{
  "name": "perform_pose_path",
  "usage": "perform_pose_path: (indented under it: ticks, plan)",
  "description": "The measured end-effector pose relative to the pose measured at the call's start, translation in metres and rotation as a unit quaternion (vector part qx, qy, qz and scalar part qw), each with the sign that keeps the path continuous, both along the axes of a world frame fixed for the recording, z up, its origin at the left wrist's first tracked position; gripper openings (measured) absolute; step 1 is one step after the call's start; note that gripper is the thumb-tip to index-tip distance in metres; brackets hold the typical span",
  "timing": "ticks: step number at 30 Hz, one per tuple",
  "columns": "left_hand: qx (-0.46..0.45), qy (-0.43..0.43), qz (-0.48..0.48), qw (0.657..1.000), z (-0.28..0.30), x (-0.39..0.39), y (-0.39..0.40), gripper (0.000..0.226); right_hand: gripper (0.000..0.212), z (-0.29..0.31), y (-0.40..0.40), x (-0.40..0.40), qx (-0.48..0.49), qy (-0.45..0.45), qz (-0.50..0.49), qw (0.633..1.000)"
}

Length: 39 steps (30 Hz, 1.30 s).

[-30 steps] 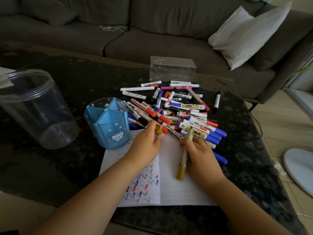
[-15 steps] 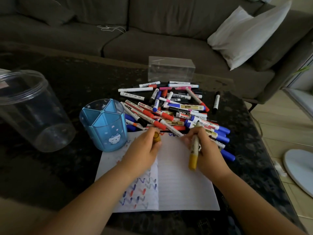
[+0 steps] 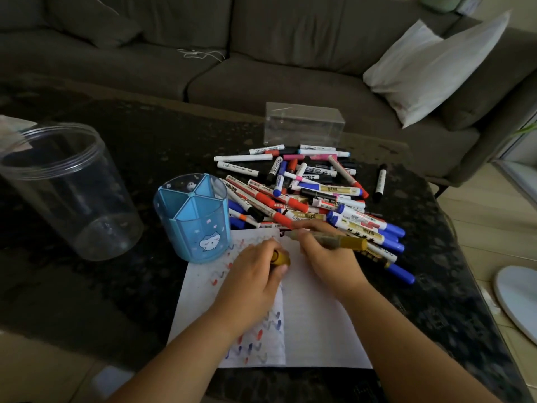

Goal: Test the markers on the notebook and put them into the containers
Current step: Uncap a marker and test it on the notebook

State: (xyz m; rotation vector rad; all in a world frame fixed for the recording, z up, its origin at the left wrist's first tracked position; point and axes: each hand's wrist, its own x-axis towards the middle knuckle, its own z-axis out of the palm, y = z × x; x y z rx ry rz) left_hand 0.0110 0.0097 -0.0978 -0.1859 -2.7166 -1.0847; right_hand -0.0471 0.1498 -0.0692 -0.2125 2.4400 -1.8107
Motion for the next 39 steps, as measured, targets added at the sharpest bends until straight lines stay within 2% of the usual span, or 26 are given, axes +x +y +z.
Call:
perform_pose_path:
  ticks: [3, 8, 18, 31, 39]
  plan:
    - [0.006, 0.013, 0.005, 1.0, -0.002, 0.0, -0.002, 0.027, 0.004, -0.007, -0.009, -0.011, -0.019, -0.008, -0.036, 0.999]
    - [0.013, 0.052, 0.057, 0.997, -0.005, 0.0, 0.0, 0.022, 0.025, -0.017, -0.012, -0.023, 0.006, 0.041, -0.077, 0.996]
    - [0.037, 0.044, 0.079, 0.995, -0.002, 0.001, 0.0, 0.023, 0.031, -0.024, -0.011, -0.025, 0.044, 0.077, -0.065, 0.994]
    - [0.047, 0.037, 0.071, 0.996, -0.004, 0.0, -0.002, 0.023, 0.025, -0.019, -0.013, -0.023, 0.046, 0.036, -0.046, 0.997]
    - [0.057, 0.034, 0.071, 0.995, -0.001, 0.0, -0.002, 0.023, 0.024, -0.021, -0.015, -0.025, 0.045, 0.056, -0.087, 0.994]
